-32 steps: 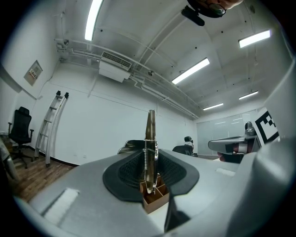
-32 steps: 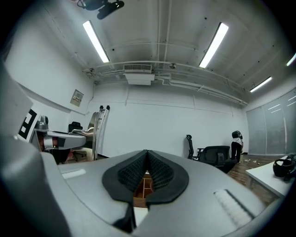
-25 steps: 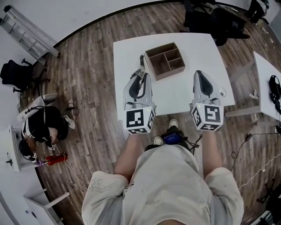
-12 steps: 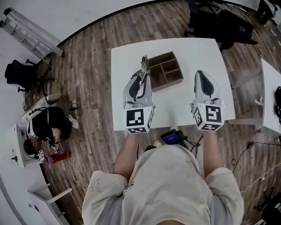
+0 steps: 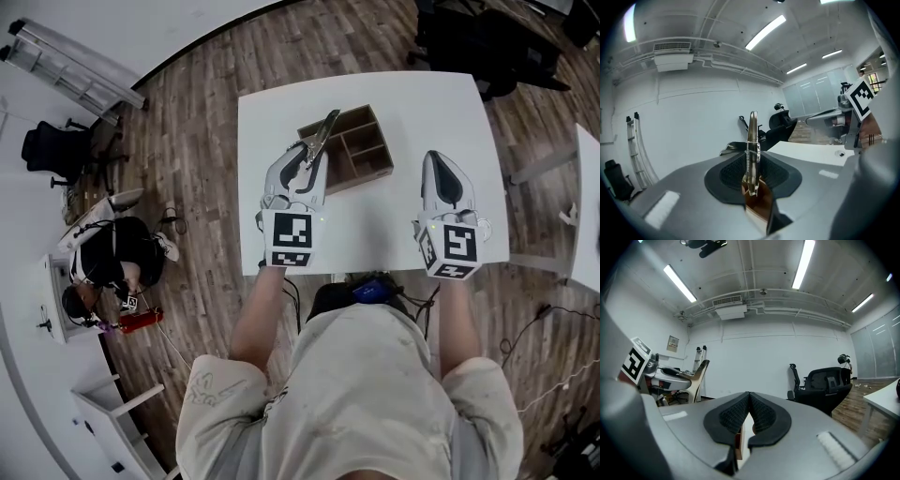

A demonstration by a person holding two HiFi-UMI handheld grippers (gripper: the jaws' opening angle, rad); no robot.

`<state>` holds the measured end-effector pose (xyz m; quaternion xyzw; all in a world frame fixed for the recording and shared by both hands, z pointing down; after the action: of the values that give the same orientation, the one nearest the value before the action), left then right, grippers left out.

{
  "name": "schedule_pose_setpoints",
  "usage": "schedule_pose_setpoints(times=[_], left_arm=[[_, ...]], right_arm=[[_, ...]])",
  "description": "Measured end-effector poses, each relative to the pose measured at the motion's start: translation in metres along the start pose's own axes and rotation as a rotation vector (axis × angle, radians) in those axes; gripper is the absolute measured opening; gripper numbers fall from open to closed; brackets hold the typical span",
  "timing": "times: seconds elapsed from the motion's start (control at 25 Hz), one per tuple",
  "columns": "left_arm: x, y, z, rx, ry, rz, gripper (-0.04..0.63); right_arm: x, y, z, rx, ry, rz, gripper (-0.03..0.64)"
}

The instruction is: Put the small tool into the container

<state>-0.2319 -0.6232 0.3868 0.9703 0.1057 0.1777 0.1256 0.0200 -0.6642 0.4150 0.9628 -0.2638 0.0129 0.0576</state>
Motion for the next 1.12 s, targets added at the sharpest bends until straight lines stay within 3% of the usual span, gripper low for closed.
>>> schedule_pose_setpoints(times=[0.24, 0.6, 1.12], left_arm=[[-0.02, 0.027, -0.015, -0.128, 0.146, -0.038, 0.106], [-0.022, 0.067, -0.018, -0.218, 0.341, -0.095, 0.106], [-0.007, 0.12, -0.035, -0.417, 0.472, -0.207, 0.106]], right_arm=[[-0.011, 0.015, -0.005, -0.017, 0.012, -0.017, 0.005], [-0.004, 0.026, -0.005, -0.036, -0.015, -0.057, 0.005], [0.001, 0.03, -0.022, -0.054, -0.006, -0.065, 0.005]])
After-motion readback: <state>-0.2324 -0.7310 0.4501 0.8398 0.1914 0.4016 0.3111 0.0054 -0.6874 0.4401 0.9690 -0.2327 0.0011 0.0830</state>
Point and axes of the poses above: the fingertips, and each gripper's own axes: y forward along the fingers, x to its right, z out of its top, the point moved 9 cm from there along -y, backward along the fingers, and after that the axes turned 2 degrees about -x, right-handed, at the moved point
